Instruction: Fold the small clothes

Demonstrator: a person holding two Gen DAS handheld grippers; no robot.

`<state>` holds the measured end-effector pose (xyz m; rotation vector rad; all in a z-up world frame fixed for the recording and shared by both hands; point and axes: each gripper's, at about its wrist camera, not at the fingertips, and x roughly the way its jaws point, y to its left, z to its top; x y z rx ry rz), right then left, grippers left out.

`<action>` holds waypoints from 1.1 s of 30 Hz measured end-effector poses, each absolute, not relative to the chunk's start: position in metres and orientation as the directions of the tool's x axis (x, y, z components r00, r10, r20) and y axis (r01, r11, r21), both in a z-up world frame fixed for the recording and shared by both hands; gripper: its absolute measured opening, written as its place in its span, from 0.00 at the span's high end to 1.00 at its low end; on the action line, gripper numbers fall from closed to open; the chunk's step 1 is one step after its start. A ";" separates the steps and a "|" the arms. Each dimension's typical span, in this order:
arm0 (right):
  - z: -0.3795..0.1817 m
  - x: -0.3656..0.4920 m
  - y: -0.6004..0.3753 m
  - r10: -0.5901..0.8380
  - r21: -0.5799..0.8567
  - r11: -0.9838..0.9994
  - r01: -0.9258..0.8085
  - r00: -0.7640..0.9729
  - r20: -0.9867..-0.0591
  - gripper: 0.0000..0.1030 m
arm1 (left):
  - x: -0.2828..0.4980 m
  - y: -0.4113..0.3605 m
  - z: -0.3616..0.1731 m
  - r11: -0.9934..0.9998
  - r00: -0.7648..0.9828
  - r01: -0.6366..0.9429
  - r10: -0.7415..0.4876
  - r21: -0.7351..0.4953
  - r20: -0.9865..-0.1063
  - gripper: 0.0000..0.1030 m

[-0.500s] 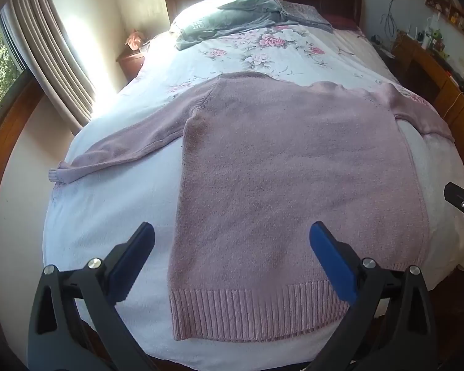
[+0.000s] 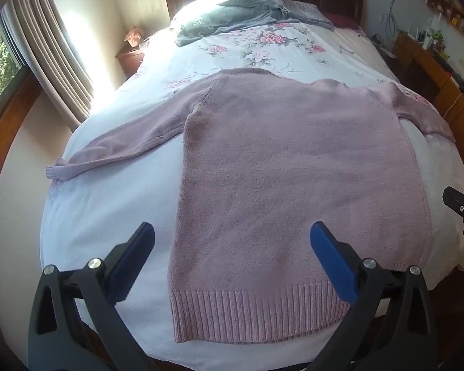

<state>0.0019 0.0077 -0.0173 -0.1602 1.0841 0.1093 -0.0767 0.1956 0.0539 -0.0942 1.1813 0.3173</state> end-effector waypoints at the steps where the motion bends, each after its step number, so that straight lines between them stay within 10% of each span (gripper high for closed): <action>1: -0.017 0.002 0.008 0.010 -0.077 0.983 -0.168 0.464 -0.886 0.04 | -0.077 0.196 0.054 0.952 0.342 -0.292 0.194 0.092 -0.920 0.03; 33: -0.017 -0.008 0.015 0.003 -0.086 0.981 -0.173 0.460 -0.888 0.04 | -0.086 0.208 0.046 0.951 0.336 -0.295 0.198 0.096 -0.921 0.03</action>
